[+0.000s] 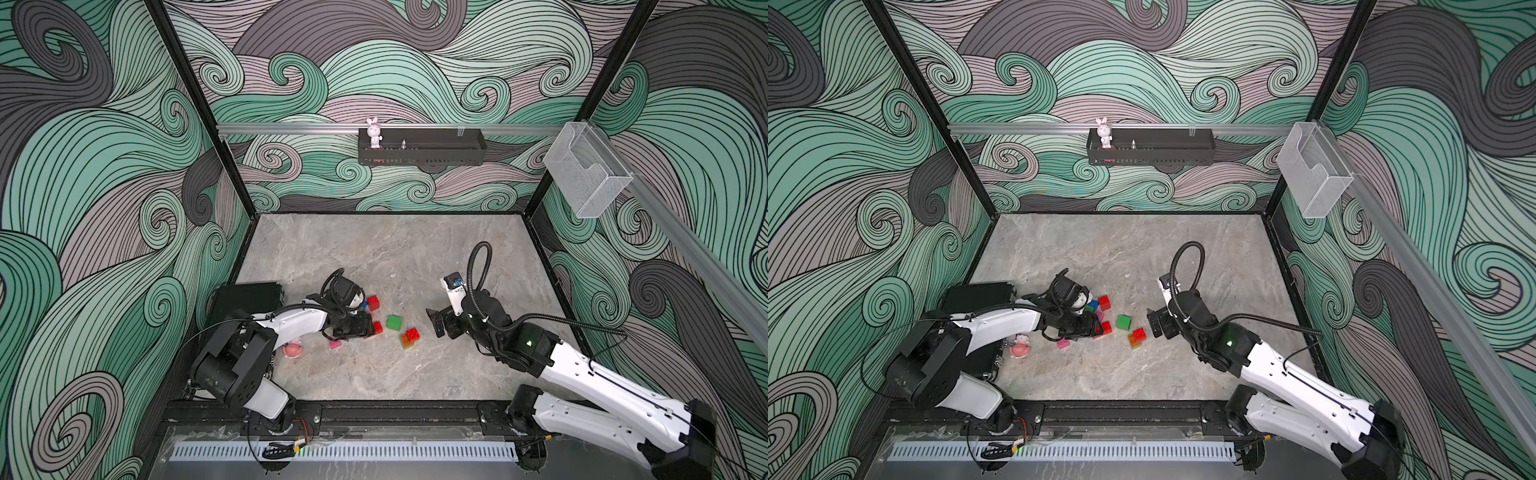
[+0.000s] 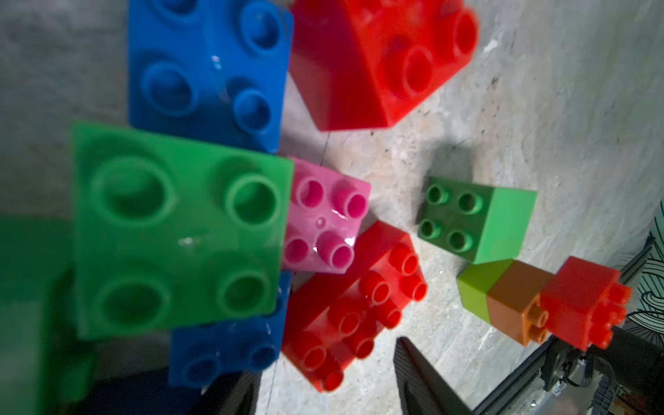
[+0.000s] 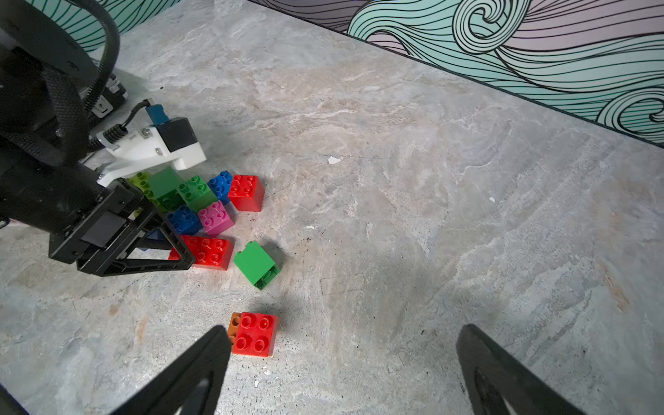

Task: Assemble the number 4 with lego
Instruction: Pick up the lego brick from the center of the board.

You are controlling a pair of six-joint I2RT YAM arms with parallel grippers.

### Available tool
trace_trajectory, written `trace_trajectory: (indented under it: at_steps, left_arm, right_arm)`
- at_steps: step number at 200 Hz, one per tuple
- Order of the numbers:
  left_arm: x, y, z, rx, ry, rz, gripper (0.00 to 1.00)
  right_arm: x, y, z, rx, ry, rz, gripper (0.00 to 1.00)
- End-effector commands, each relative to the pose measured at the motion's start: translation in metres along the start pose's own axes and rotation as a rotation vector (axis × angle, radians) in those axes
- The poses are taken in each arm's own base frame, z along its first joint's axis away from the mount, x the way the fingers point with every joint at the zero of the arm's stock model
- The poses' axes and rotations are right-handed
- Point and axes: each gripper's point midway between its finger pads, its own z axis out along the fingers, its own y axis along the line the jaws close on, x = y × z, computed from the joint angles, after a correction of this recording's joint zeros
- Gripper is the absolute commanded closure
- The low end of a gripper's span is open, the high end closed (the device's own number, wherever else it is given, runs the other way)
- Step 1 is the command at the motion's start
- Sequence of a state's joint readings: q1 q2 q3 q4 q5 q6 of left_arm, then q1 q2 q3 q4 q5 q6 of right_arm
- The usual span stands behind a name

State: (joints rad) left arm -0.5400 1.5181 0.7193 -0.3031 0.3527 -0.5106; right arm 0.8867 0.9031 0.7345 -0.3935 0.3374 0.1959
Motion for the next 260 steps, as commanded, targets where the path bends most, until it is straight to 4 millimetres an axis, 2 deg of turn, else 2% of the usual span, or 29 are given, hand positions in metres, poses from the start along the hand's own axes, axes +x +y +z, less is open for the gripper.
trace_trajectory:
  at_steps: [1,32,54,72,95,143,202,230,233,243,246,260]
  left_arm:
    - [-0.012,-0.008,0.003,0.025,-0.029,0.048,0.36]
    - [-0.022,-0.011,0.005,0.034,-0.06,0.071,0.33]
    - [-0.018,-0.018,0.008,0.083,-0.06,0.101,0.3]
    - [-0.014,-0.014,0.008,0.072,-0.072,0.129,0.26]
    - [-0.018,-0.01,0.008,0.052,-0.105,0.159,0.2]
    - [-0.026,-0.026,0.014,0.106,-0.098,0.208,0.19]
    - [-0.006,-0.033,0.013,0.157,-0.075,0.234,0.19]
    - [0.008,-0.022,0.006,0.114,-0.081,0.216,0.2]
    - [0.009,-0.021,0.005,0.11,-0.084,0.218,0.2]
    - [0.015,-0.016,0.003,0.085,-0.082,0.224,0.2]
    - [0.013,-0.019,-0.003,0.09,-0.102,0.236,0.2]
    - [0.015,-0.017,-0.007,0.078,-0.121,0.252,0.22]
  right_arm:
    - [-0.001,-0.008,0.0,0.041,-0.015,0.053,0.01]
    - [0.001,-0.005,0.005,0.034,-0.007,0.072,0.0]
    - [0.002,-0.002,0.008,0.022,0.005,0.074,0.0]
    - [0.003,-0.001,0.009,0.017,0.01,0.07,0.01]
    - [0.005,0.0,0.01,0.012,0.017,0.065,0.01]
    - [0.002,0.003,0.012,0.006,0.024,0.052,0.01]
    - [0.011,0.007,0.02,-0.006,0.062,0.04,0.0]
    - [0.014,0.009,0.023,-0.008,0.076,0.031,0.01]
    - [0.008,0.01,0.024,-0.014,0.054,0.039,0.01]
    - [0.009,0.011,0.025,-0.016,0.054,0.036,0.01]
    - [0.008,0.011,0.025,-0.017,0.052,0.036,0.01]
    - [0.009,0.012,0.026,-0.018,0.056,0.031,0.01]
